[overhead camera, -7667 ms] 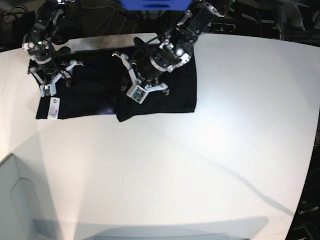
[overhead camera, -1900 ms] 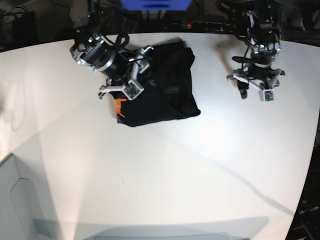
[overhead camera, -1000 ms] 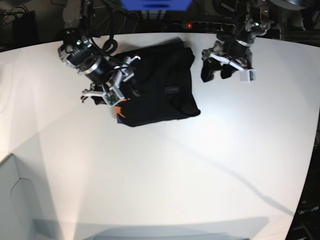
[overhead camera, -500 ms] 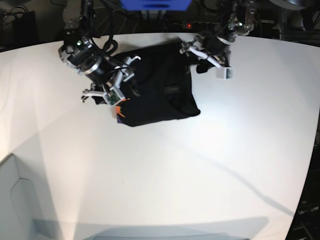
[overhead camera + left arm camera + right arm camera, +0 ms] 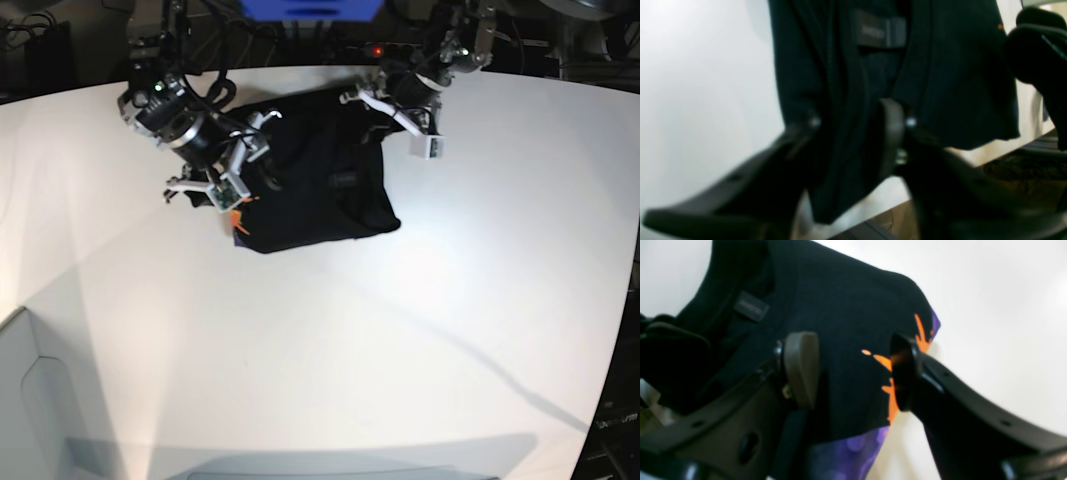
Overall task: Fold the T-shirt properly
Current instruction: 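Grasp the folded bundle's edge with the left gripper beside the right gripper, then hold the bundle with both grippers and rotate it to square it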
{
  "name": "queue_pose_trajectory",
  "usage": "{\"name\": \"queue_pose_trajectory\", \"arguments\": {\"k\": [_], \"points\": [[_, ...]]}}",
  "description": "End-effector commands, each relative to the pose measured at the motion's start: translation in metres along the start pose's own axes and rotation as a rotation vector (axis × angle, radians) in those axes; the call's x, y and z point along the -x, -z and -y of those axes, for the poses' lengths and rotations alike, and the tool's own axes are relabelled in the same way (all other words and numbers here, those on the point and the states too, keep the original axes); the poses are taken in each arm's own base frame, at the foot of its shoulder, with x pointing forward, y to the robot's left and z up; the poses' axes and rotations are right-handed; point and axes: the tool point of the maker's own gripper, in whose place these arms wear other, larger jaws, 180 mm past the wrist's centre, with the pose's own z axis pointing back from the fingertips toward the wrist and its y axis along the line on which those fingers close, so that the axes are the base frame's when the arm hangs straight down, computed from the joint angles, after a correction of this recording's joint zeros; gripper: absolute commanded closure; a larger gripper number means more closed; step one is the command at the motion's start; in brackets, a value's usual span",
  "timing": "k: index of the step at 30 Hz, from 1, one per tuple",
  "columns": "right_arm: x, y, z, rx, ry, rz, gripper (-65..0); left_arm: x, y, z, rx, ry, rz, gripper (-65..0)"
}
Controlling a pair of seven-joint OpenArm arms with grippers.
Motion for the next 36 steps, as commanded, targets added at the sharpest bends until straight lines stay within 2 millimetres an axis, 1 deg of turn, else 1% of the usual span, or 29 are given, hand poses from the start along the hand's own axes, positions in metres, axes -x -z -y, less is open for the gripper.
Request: {"name": "queue_pose_trajectory", "arguments": {"k": [1,3,4,6,10,14,17,21,23,26,27,29,32,34,35,36], "points": [[-0.014,-0.001,-0.001,-0.006,-0.011,0.050,-35.2,-0.005,-0.003,0.004,0.016,0.006,0.020,-11.7],[-0.014,-0.001,-0.001,-0.006,-0.011,0.050,-35.2,-0.004,-0.004,0.004,0.016,0.009,0.015,-1.4],[-0.014,-0.001,-0.001,-0.006,-0.011,0.052,-35.2,-0.003,-0.005,0.004,0.016,0.010,0.013,0.0],[-0.014,-0.001,-0.001,-0.007,-0.010,0.051,-35.2,0.000,-0.007,0.003,0.013,0.007,0.005,-1.2],[-0.009,0.002,-0.001,-0.013,-0.002,0.039,-35.2,0.015,-0.015,-0.004,-0.009,0.000,-0.033,0.0],[-0.005,0.004,-0.002,-0.018,0.006,0.031,-35.2,0.023,-0.022,-0.009,-0.022,0.009,-0.055,0.0],[-0.006,0.004,-0.004,-0.024,0.006,0.034,-35.2,0.028,-0.022,-0.014,-0.034,0.005,-0.069,0.0],[-0.011,0.005,-0.001,-0.019,-0.002,0.046,-34.9,0.046,-0.017,-0.028,-0.063,-0.021,-0.116,0.0],[-0.012,0.005,0.000,-0.018,-0.002,0.047,-34.8,0.058,-0.015,-0.037,-0.084,-0.043,-0.143,0.0],[-0.012,0.005,0.001,-0.014,-0.001,0.048,-34.4,0.069,-0.015,-0.046,-0.104,-0.058,-0.172,0.0],[-0.012,0.005,0.001,-0.014,-0.001,0.048,-33.1,0.070,-0.015,-0.046,-0.106,-0.060,-0.174,0.0],[-0.012,0.005,-0.001,-0.019,-0.001,0.047,-27.3,0.070,-0.015,-0.047,-0.107,-0.060,-0.173,0.0],[-0.009,0.005,-0.002,-0.023,0.002,0.039,-12.2,0.070,-0.015,-0.048,-0.110,-0.059,-0.174,0.0],[-0.002,0.008,-0.004,-0.032,0.016,0.024,-2.9,0.069,-0.015,-0.048,-0.111,-0.059,-0.173,0.0],[0.003,0.011,-0.005,-0.038,0.026,0.010,0.0,0.069,-0.015,-0.049,-0.112,-0.058,-0.173,0.0],[0.009,0.014,-0.006,-0.046,0.036,-0.005,0.0,0.069,-0.015,-0.049,-0.112,-0.057,-0.174,0.0]]}}
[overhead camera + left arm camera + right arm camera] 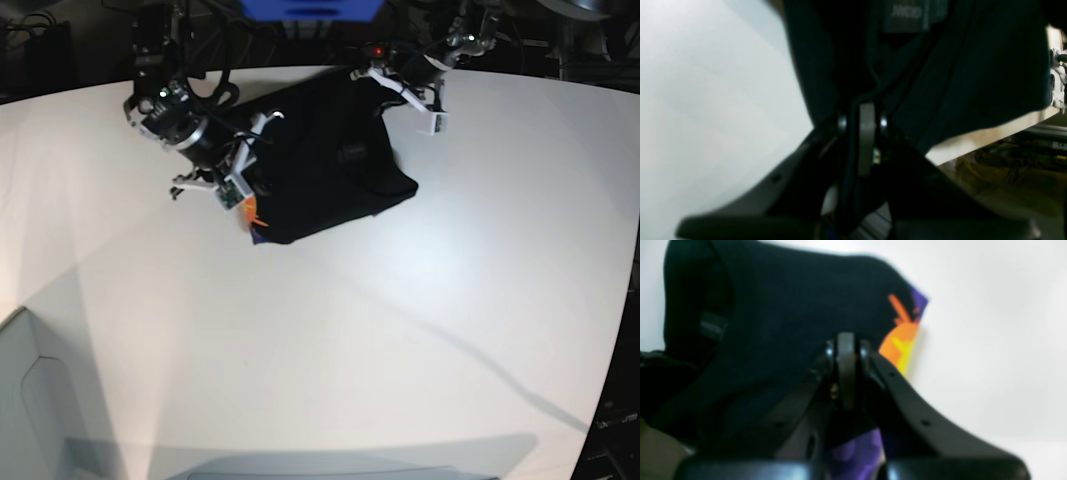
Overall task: Fold the T-shirt properly
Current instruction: 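Hold the bundle with both grippers and rotate it to square it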
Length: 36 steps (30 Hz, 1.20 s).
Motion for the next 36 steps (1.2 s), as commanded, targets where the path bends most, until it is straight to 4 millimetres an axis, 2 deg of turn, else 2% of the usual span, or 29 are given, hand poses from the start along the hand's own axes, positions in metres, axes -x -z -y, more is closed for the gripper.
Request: {"name": "queue_pose_trajectory", "arguments": {"k": [1,5,9,11,15,18,21,23,28,32,34,36], "points": [[-0.003,0.002,-0.004,-0.019,0.006,0.021,0.0,0.014,-0.002,-0.014,-0.063,0.015,-0.062,0.0],[0.023,0.014,-0.007,-0.046,0.057,-0.033,0.0,0.014,-0.003,-0.015,-0.063,0.016,-0.062,0.0],[0.024,0.015,-0.005,-0.050,0.067,0.005,0.0,0.014,-0.003,-0.018,-0.084,0.050,-0.065,0.0],[0.012,0.011,-0.002,-0.038,0.050,0.039,0.0,0.015,-0.002,-0.020,-0.097,0.072,-0.067,0.0],[-0.027,-0.001,-0.002,-0.016,-0.008,0.134,0.0,0.016,-0.002,-0.020,-0.103,0.091,-0.071,0.0],[-0.051,0.005,-0.014,-0.047,-0.022,0.193,0.0,0.016,-0.002,-0.020,-0.103,0.091,-0.071,0.0],[-0.056,0.020,-0.021,-0.086,-0.025,0.196,0.0,0.017,-0.002,-0.020,-0.104,0.090,-0.073,0.0],[-0.054,0.035,-0.023,-0.115,-0.022,0.178,0.0,0.018,-0.002,-0.023,-0.109,0.093,-0.079,0.0],[-0.031,0.065,-0.015,-0.148,0.024,0.117,0.0,0.023,-0.002,-0.031,-0.125,0.086,-0.094,0.0],[-0.016,0.069,-0.009,-0.149,0.046,0.107,0.0,0.023,-0.002,-0.031,-0.125,0.086,-0.094,0.0],[-0.014,0.070,-0.009,-0.151,0.051,0.105,0.0,0.023,-0.002,-0.030,-0.122,0.088,-0.094,0.0],[-0.020,0.066,-0.007,-0.143,0.039,0.122,0.0,0.022,-0.002,-0.029,-0.119,0.090,-0.093,0.0]]}}
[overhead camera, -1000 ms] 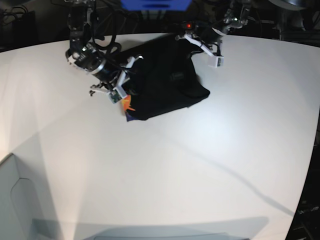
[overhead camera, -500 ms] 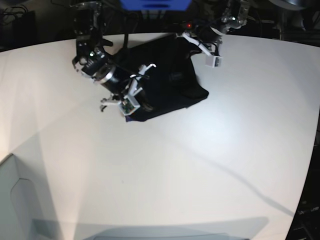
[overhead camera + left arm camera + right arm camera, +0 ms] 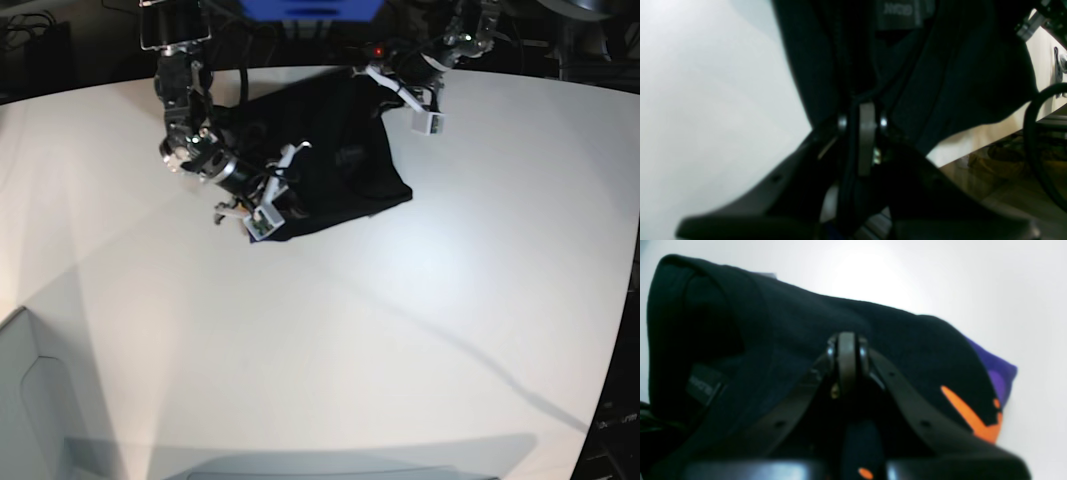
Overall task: Fold the T-shirt properly
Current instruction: 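Hold the bundle with both grippers and rotate it to square it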
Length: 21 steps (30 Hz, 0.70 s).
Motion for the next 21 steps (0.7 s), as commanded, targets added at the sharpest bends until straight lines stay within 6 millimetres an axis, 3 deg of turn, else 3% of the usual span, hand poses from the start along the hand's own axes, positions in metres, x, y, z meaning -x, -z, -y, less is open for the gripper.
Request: {"name": "queue_pose_trajectory", "arguments": {"k": [1,6,10,13,18,21], "points": [[-0.020,-0.005,0.003,0.007,-0.028,0.054,0.0,0.021,-0.004,-0.022,-0.100,0.026,-0.099,0.0],[-0.056,-0.034,-0.002,0.057,-0.089,0.154,0.0,0.011,-0.006,-0.013,-0.082,0.042,-0.074,-0.1],[-0.067,-0.058,-0.017,0.071,-0.119,0.197,0.0,-0.001,-0.009,-0.004,-0.065,0.058,-0.044,-1.2],[-0.056,-0.068,-0.027,0.068,-0.107,0.179,0.0,-0.007,-0.012,-0.001,-0.056,0.078,-0.030,-7.9],[-0.029,-0.074,-0.039,0.055,-0.062,0.125,0.0,-0.017,-0.016,0.006,-0.044,0.090,-0.002,-27.7],[-0.017,-0.077,-0.041,0.050,-0.058,0.093,0.0,-0.019,-0.021,0.009,-0.040,0.104,0.003,-32.8]]}}
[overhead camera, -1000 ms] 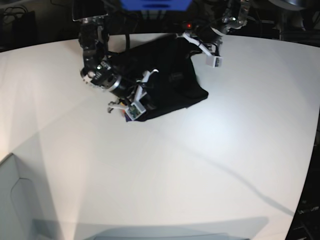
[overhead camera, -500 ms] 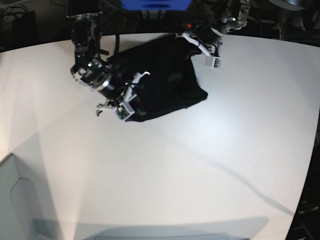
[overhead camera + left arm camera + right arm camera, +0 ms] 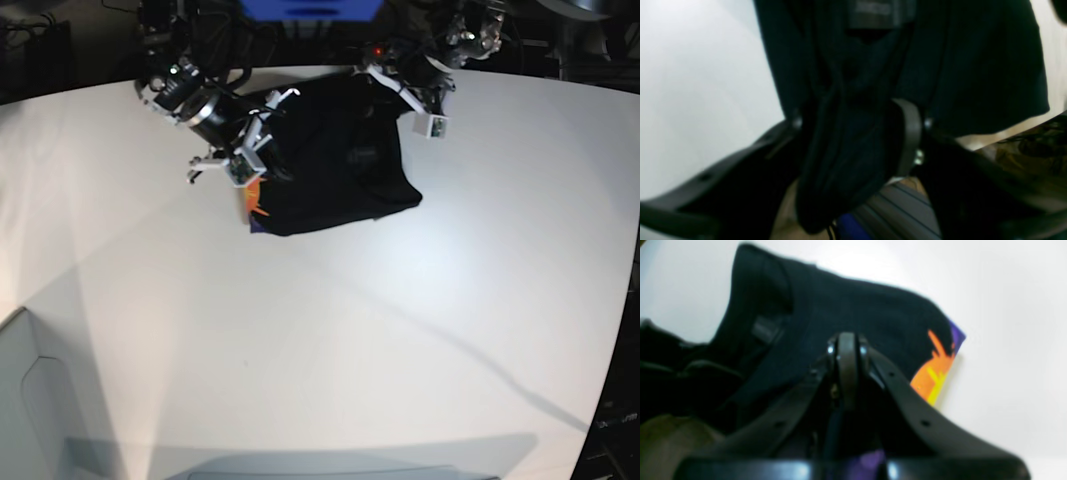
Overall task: Fold the T-shirt properly
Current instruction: 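Hold the bundle with both grippers and rotate it to square it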
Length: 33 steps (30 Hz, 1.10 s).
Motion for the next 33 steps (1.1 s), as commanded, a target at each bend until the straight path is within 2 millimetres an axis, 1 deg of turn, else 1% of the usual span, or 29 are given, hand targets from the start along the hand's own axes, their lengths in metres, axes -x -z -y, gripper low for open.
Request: {"name": "queue_pose_trajectory", "arguments": {"k": [1,4,7,10,11,14,16,18,23,28,30,31,33], "points": [[-0.007,-0.002,-0.003,-0.015,-0.003,0.036,0.0,-0.005,-0.007,-0.001,-0.001,0.016,0.011,-32.9],[0.010,0.001,-0.004,-0.026,0.023,-0.001,0.0,-0.016,-0.011,0.008,0.017,0.035,0.043,-33.1],[0.032,0.007,-0.004,-0.040,0.056,-0.052,0.0,-0.023,-0.017,0.014,0.029,0.046,0.062,-33.1],[0.052,0.012,-0.003,-0.054,0.078,-0.099,0.0,-0.032,-0.022,0.014,0.024,0.051,0.090,-33.1],[0.055,0.013,-0.004,-0.057,0.087,-0.101,0.0,-0.031,-0.023,0.014,0.023,0.050,0.091,-33.1],[0.054,0.014,-0.004,-0.058,0.100,-0.070,0.0,-0.037,-0.025,0.008,0.004,0.046,0.110,-33.2],[0.053,0.014,-0.003,-0.057,0.099,-0.063,0.0,-0.043,-0.024,0.007,0.003,0.048,0.125,-33.2],[0.053,0.014,-0.003,-0.057,0.099,-0.063,0.0,-0.054,-0.024,0.014,0.024,0.057,0.154,-33.2],[0.054,0.015,-0.003,-0.057,0.099,-0.065,0.0,-0.080,-0.024,0.032,0.143,-0.051,0.214,-33.2],[0.054,0.015,-0.003,-0.057,0.098,-0.066,0.0,-0.108,-0.021,0.046,0.222,-0.087,0.273,-33.2],[0.055,0.015,-0.003,-0.057,0.099,-0.067,0.0,-0.125,-0.019,0.050,0.235,-0.067,0.311,-33.2],[0.055,0.015,-0.003,-0.057,0.099,-0.067,0.0,-0.132,-0.015,0.048,0.234,-0.070,0.325,-33.2],[0.055,0.015,-0.003,-0.057,0.097,-0.068,0.0,-0.137,-0.009,0.042,0.224,-0.075,0.328,-33.2]]}}
